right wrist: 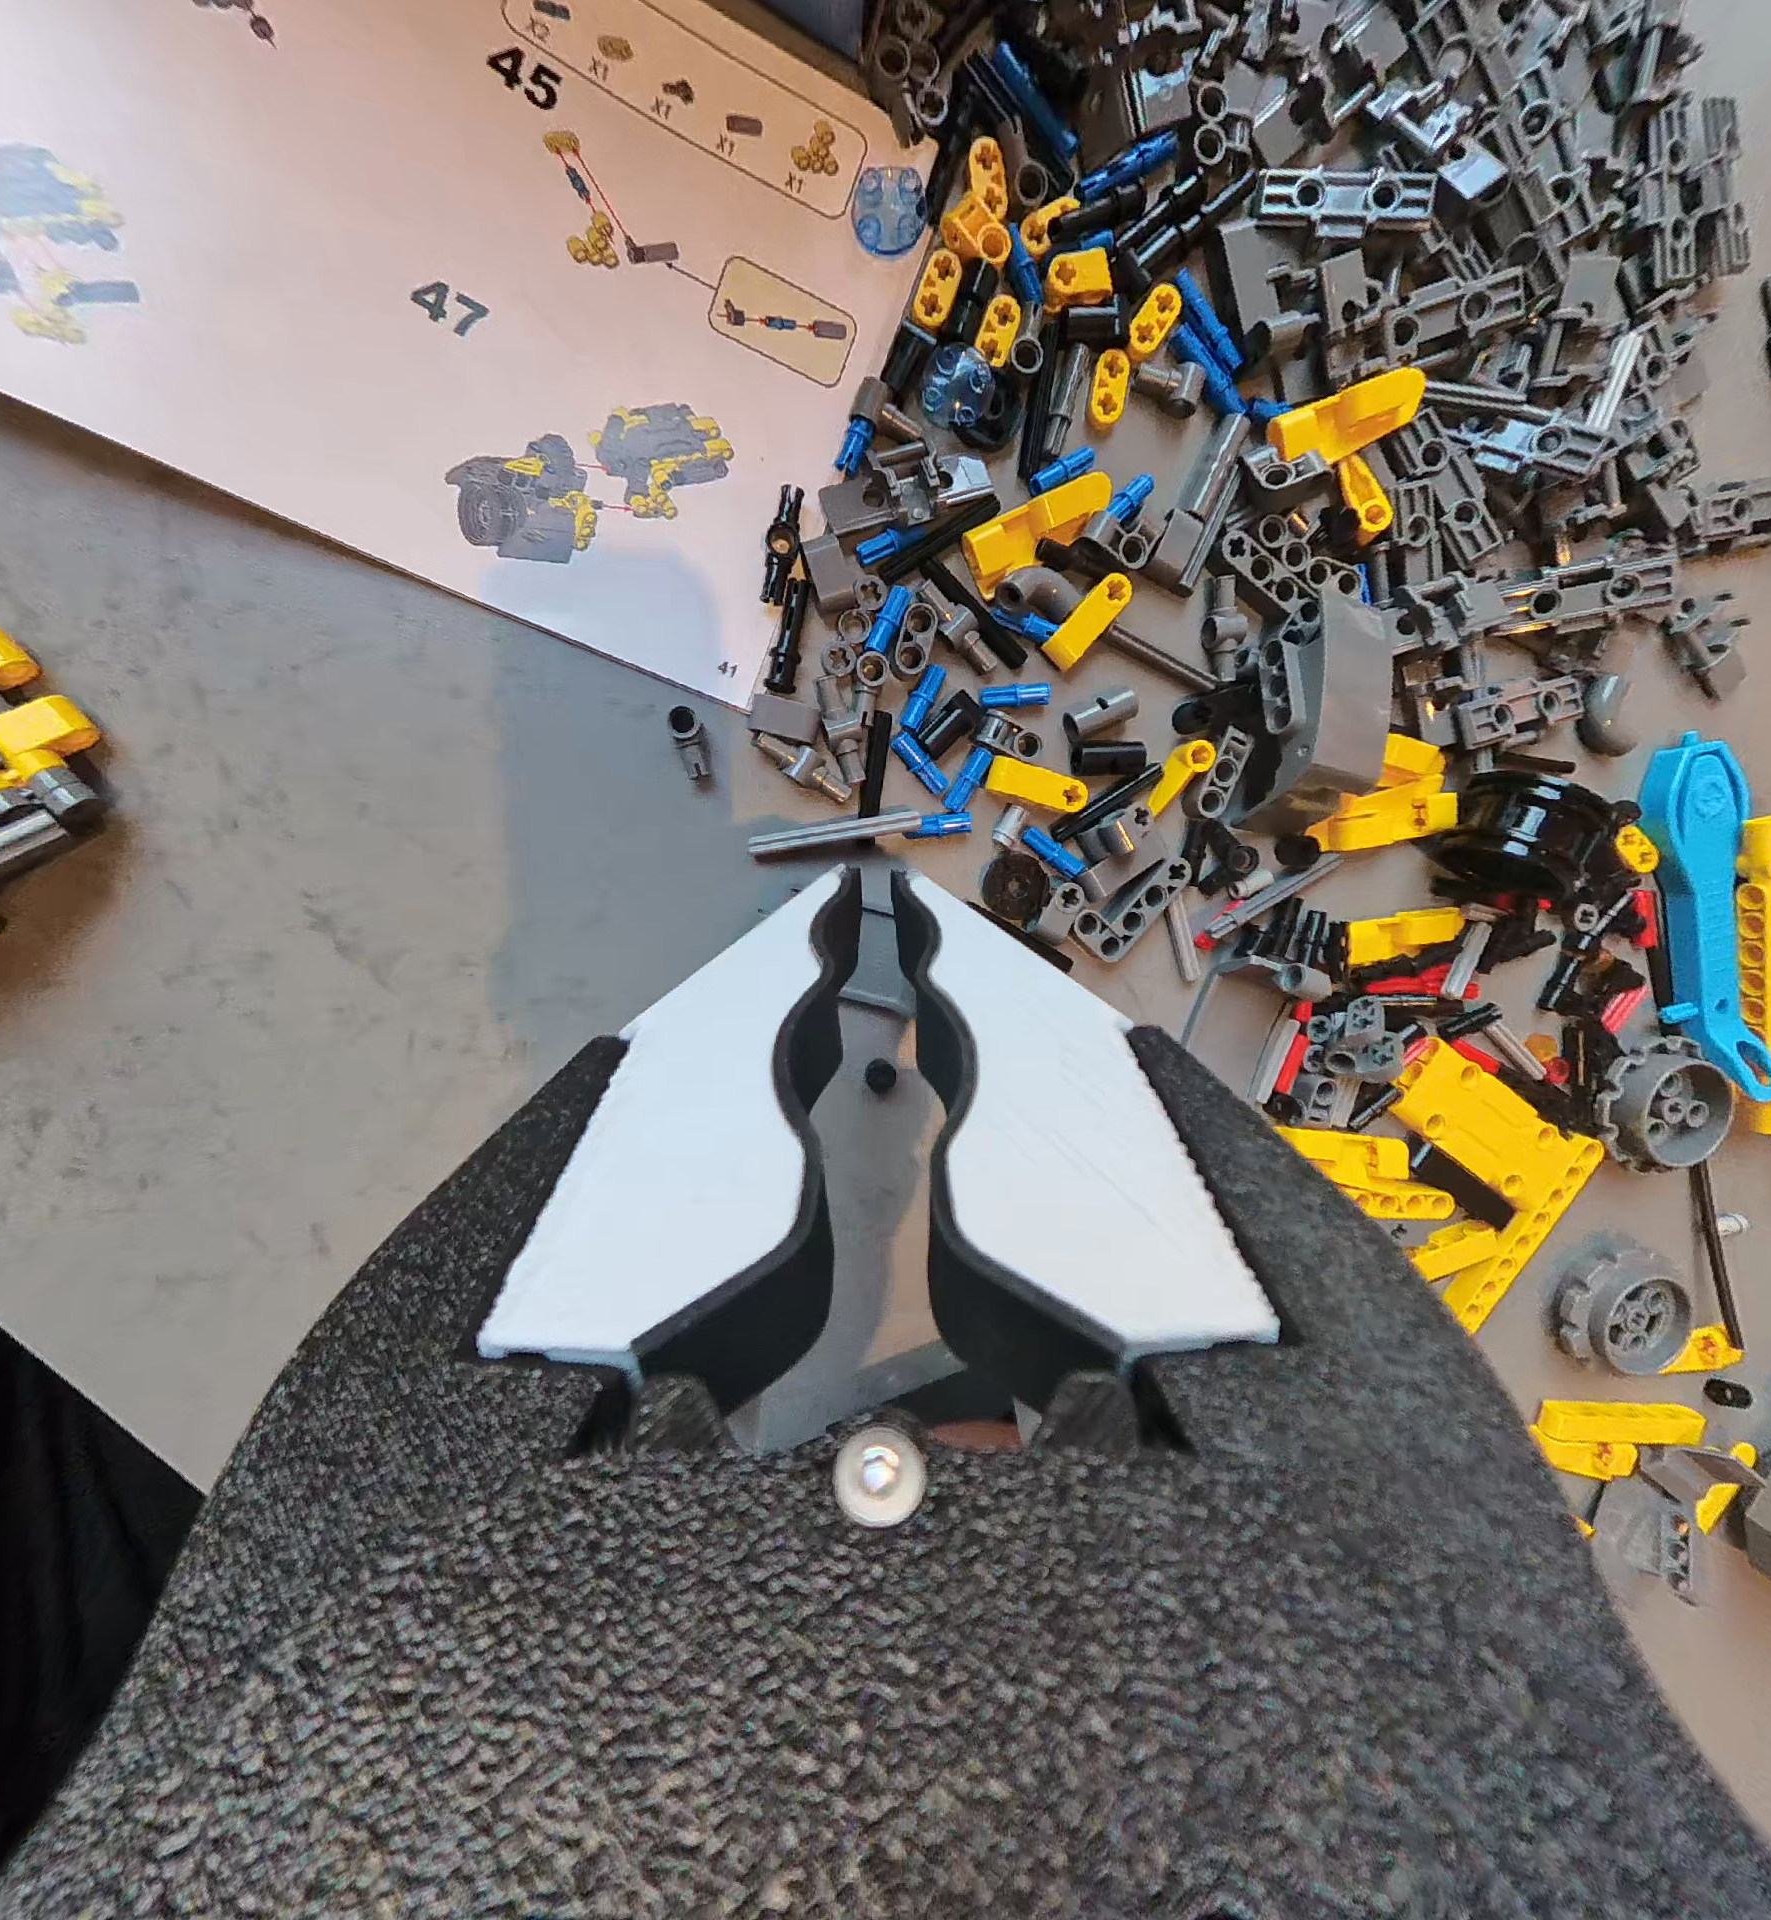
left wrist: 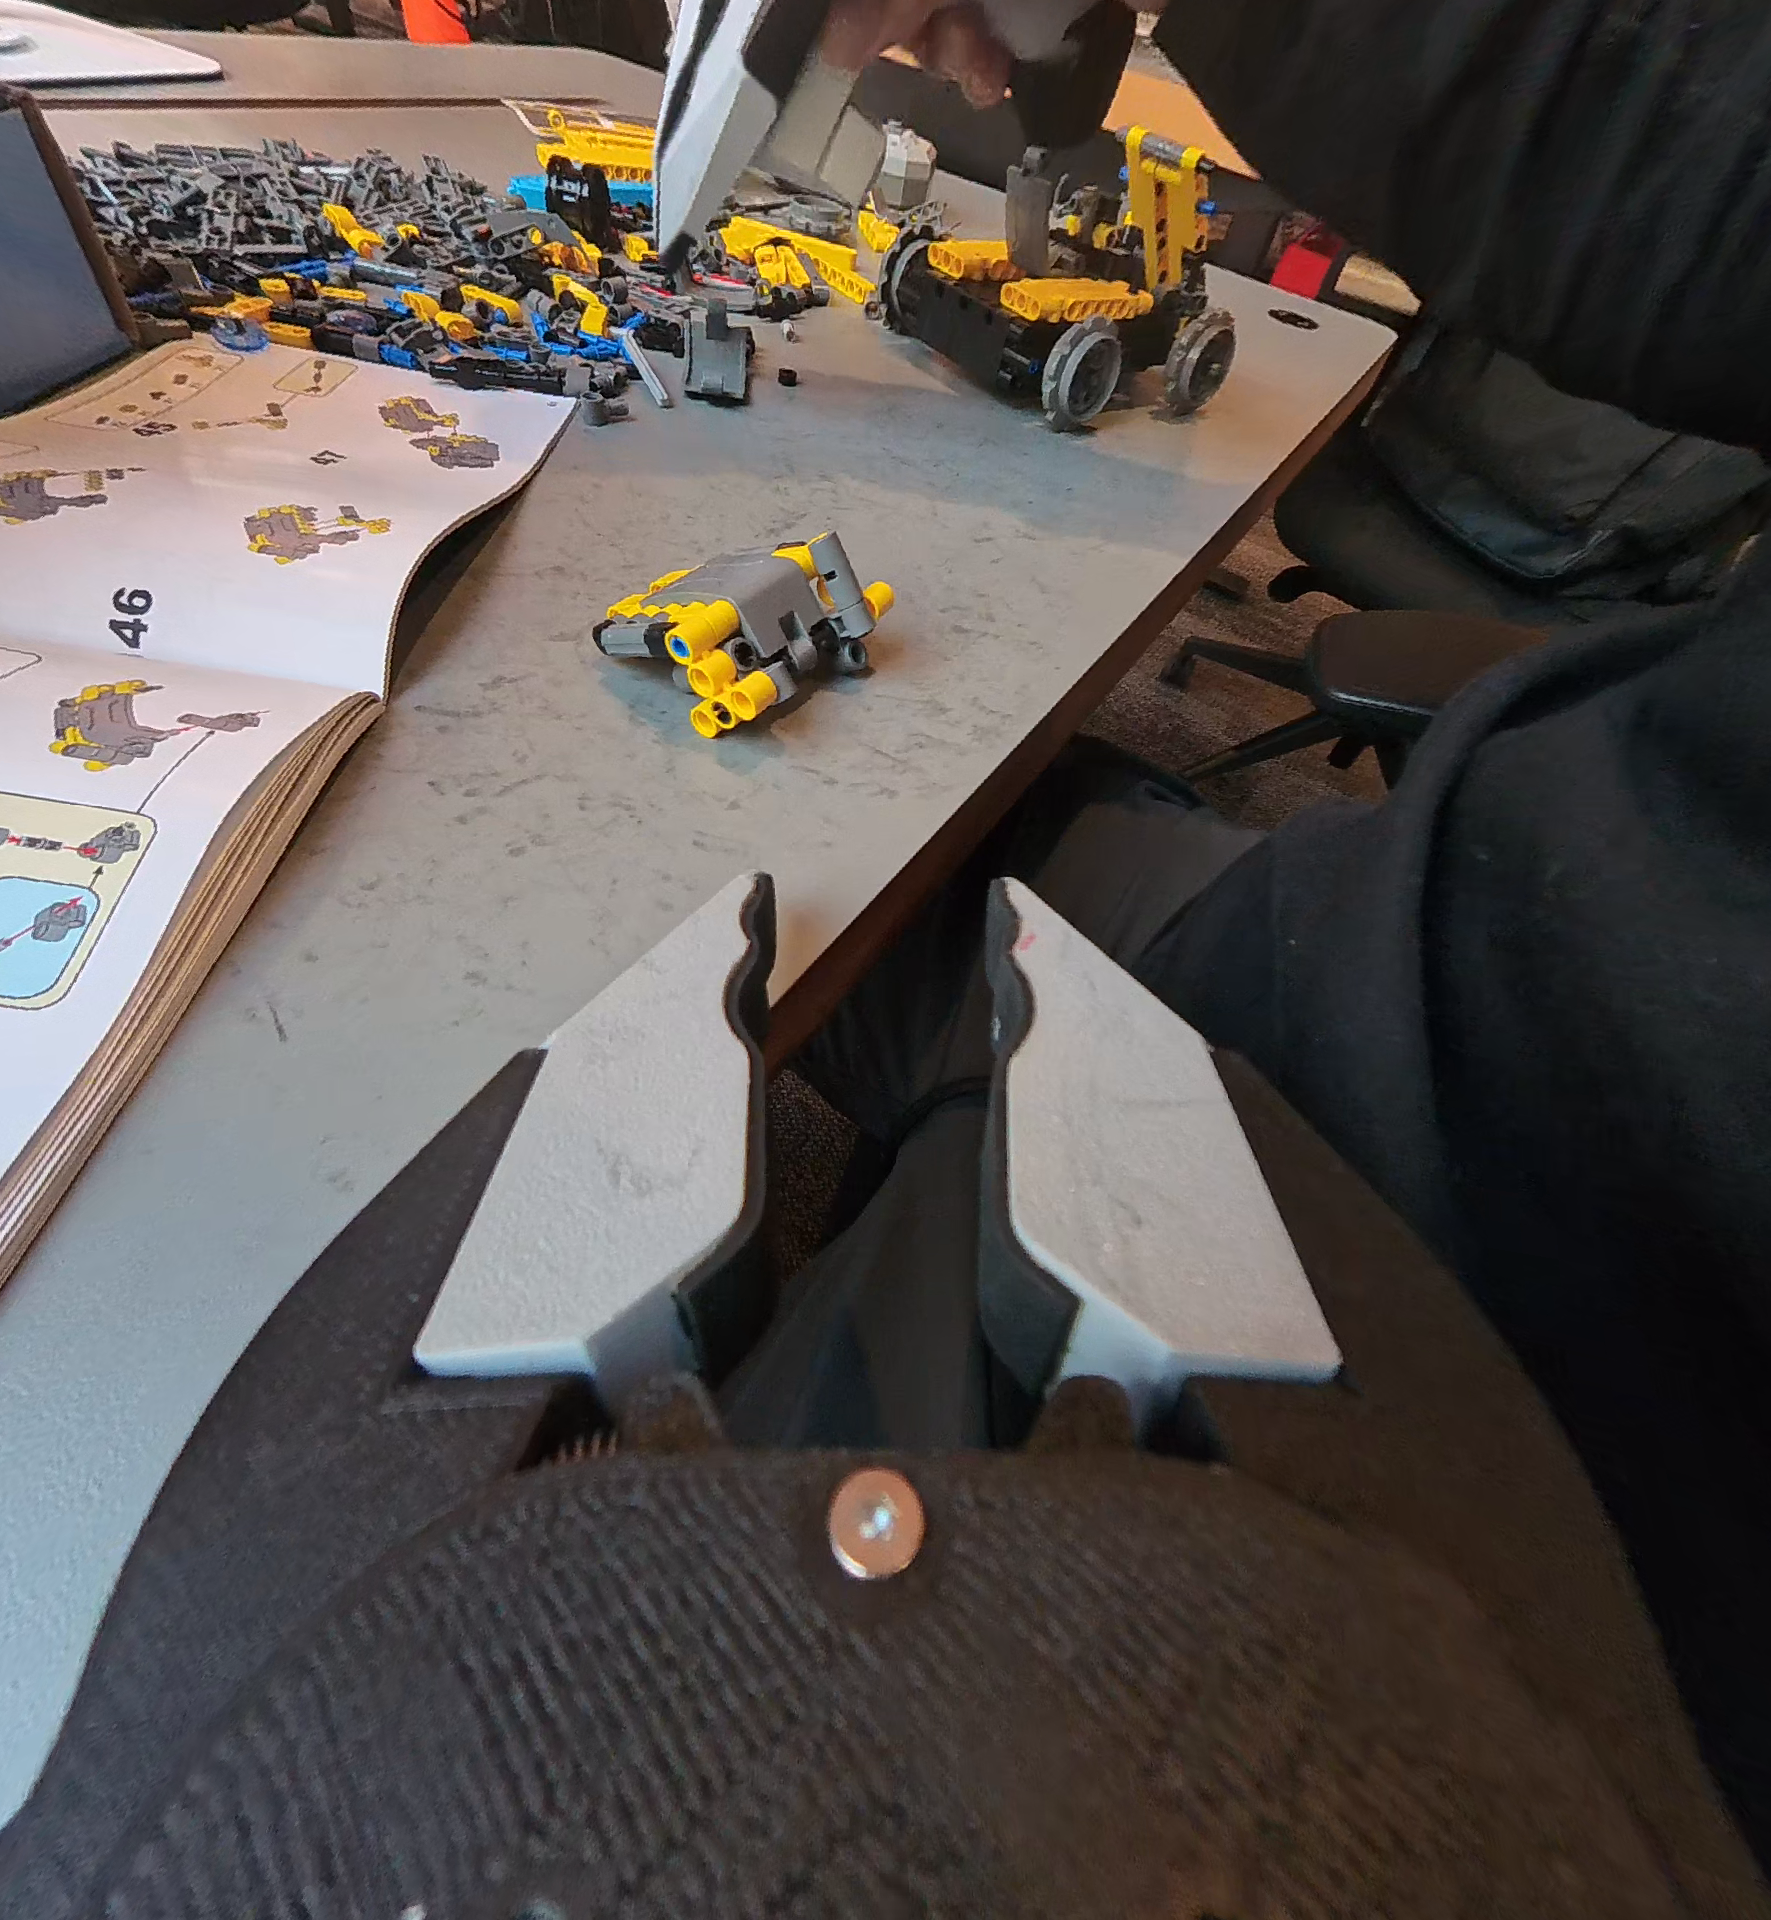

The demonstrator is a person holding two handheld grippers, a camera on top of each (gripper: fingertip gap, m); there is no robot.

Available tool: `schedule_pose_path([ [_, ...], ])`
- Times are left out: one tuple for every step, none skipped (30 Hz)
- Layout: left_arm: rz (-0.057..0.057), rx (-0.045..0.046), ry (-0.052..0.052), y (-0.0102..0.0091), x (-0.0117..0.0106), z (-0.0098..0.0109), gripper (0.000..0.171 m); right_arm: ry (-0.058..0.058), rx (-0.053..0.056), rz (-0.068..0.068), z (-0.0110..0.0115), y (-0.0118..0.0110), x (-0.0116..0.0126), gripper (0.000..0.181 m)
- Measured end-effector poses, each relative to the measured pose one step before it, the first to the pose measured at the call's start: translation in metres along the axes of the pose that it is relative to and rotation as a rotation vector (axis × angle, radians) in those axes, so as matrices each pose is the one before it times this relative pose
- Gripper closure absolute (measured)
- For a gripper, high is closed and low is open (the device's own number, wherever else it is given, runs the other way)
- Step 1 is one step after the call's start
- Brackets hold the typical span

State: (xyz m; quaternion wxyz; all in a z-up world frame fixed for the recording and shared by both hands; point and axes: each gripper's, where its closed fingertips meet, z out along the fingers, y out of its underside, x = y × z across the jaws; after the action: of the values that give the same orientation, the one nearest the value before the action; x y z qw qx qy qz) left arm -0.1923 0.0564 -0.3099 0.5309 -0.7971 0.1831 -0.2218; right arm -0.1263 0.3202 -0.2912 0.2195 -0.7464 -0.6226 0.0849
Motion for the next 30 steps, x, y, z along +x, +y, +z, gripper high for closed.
schedule_pose_path([
  [0.0000, -0.00031, -0.0001, 0.00014, -0.00002, 0.00001, 0.134, 0.0022, 0.0045, -0.0022, -0.00118, -0.00063, -0.00044, 0.177],
  [-0.0005, 0.00006, 0.0003, -0.00001, 0.00007, 0.00000, 0.134, 0.0016, 0.0021, -0.0020, -0.00085, -0.00035, -0.00034, 0.177],
  [-0.0006, 0.00034, 0.0006, -0.00004, 0.00004, -0.00003, 0.134, 0.0029, 0.0013, -0.0023, -0.00081, -0.00020, -0.00015, 0.178],
  [-0.0002, 0.00019, 0.0001, -0.00003, 0.00003, 0.00001, 0.134, 0.0032, 0.0026, -0.0022, -0.00070, -0.00039, -0.00002, 0.178],
  [0.0004, -0.00021, 0.0000, -0.00007, 0.00007, 0.00001, 0.134, 0.0008, 0.0027, -0.0014, -0.00059, -0.00038, -0.00033, 0.178],
  [0.0008, -0.00024, -0.0001, 0.00006, 0.00006, -0.00004, 0.134, -0.0001, 0.0017, -0.0004, -0.00052, -0.00023, -0.00035, 0.178],
  [0.0006, -0.00005, -0.0001, 0.00000, 0.00011, 0.00011, 0.134, -0.0001, 0.0009, -0.0007, -0.00047, -0.00014, -0.00046, 0.178],
  [0.0001, 0.00013, 0.0004, -0.00011, 0.00007, -0.00002, 0.134, 0.0007, 0.0007, -0.0017, -0.00028, -0.00004, -0.00022, 0.178],
  [-0.0001, 0.00035, 0.0004, -0.00005, 0.00006, 0.00002, 0.134, 0.0014, 0.0005, -0.0024, -0.00030, -0.00009, -0.00028, 0.178],
  [-0.0003, -0.00006, 0.0002, 0.00001, 0.00005, 0.00000, 0.134, 0.0010, -0.0008, -0.0023, -0.00026, 0.00013, -0.00017, 0.179],
  [-0.0003, -0.00012, 0.0003, 0.00011, 0.00005, 0.00003, 0.134, 0.0011, -0.0016, -0.0020, -0.00016, 0.00040, -0.00009, 0.179],
  [-0.0002, 0.00013, 0.0001, -0.00001, -0.00005, -0.00005, 0.134, 0.0028, -0.0010, -0.0021, -0.00019, 0.00026, 0.00027, 0.179],
  [0.0000, 0.00011, -0.0001, -0.00002, -0.00001, 0.00001, 0.134, 0.0048, -0.0010, -0.0022, -0.00031, 0.00038, 0.00081, 0.179],
  [-0.0001, 0.00016, 0.0002, -0.00002, 0.00003, 0.00001, 0.134, 0.0052, -0.0020, -0.0013, -0.00027, 0.00069, 0.00120, 0.179],
  [-0.0003, 0.00006, 0.0004, -0.00001, 0.00007, 0.00000, 0.134, 0.0043, -0.0022, 0.0017, -0.00034, 0.00088, 0.00153, 0.179],
  [-0.0004, -0.00030, 0.0005, 0.00010, 0.00003, 0.00009, 0.134, 0.0027, -0.0014, 0.0057, -0.00054, 0.00101, 0.00194, 0.179],
  [-0.0002, -0.00046, 0.0004, 0.00003, 0.00001, 0.00004, 0.134, 0.0014, -0.0006, 0.0072, -0.00048, 0.00117, 0.00233, 0.181],
  [-0.0001, -0.00016, -0.0001, 0.00012, -0.00003, 0.00002, 0.134, 0.0059, 0.0006, 0.0062, -0.00055, 0.00118, 0.00383, 0.181],
  [0.0001, 0.00029, 0.0002, -0.00013, 0.00004, -0.00001, 0.134, 0.0138, -0.0001, 0.0057, -0.00047, 0.00156, 0.00571, 0.181],
  [0.0002, 0.00007, 0.0000, -0.00007, 0.00014, -0.00005, 0.134, 0.0151, -0.0011, 0.0055, -0.00061, 0.00166, 0.00586, 0.181],
  [0.0004, 0.00028, -0.0005, 0.00000, -0.00004, -0.00006, 0.134, 0.0106, 0.0015, 0.0053, -0.00096, 0.00104, 0.00510, 0.181],
  [0.0001, 0.00025, -0.0001, -0.00004, 0.00006, 0.00007, 0.134, 0.0079, 0.0077, 0.0041, -0.00129, -0.00029, 0.00438, 0.181],
  [-0.0002, -0.00061, 0.0002, 0.00005, -0.00001, 0.00003, 0.134, 0.0080, 0.0135, 0.0004, -0.00161, -0.00161, 0.00399, 0.181],
  [0.0000, -0.00134, 0.0001, 0.00010, 0.00008, 0.00017, 0.134, 0.0074, 0.0157, -0.0033, -0.00161, -0.00227, 0.00377, 0.181],
  [0.0009, -0.00047, 0.0000, 0.00004, 0.00014, -0.00016, 0.134, 0.0060, 0.0137, -0.0030, -0.00118, -0.00227, 0.00378, 0.181],
  [0.0015, 0.00095, -0.0006, -0.00026, 0.00006, -0.00034, 0.134, 0.0024, 0.0078, 0.0017, -0.00061, -0.00185, 0.00385, 0.181],
  [0.0019, 0.00211, -0.0013, -0.00057, -0.00005, -0.00046, 0.134, -0.0055, 0.0025, 0.0060, -0.00024, -0.00142, 0.00312, 0.180],
  [0.0015, 0.00292, -0.0022, -0.00068, -0.00015, -0.00040, 0.134, -0.0136, 0.0032, 0.0049, -0.00020, -0.00192, 0.00177, 0.179],
  [-0.0007, 0.00232, -0.0011, -0.00046, -0.00027, -0.00015, 0.134, -0.0167, 0.0103, -0.0014, -0.00040, -0.00307, 0.00078, 0.178],
  [-0.0030, -0.00018, 0.0008, 0.00014, -0.00024, 0.00031, 0.134, -0.0203, 0.0145, -0.0106, -0.00037, -0.00348, -0.00049, 0.179],
])
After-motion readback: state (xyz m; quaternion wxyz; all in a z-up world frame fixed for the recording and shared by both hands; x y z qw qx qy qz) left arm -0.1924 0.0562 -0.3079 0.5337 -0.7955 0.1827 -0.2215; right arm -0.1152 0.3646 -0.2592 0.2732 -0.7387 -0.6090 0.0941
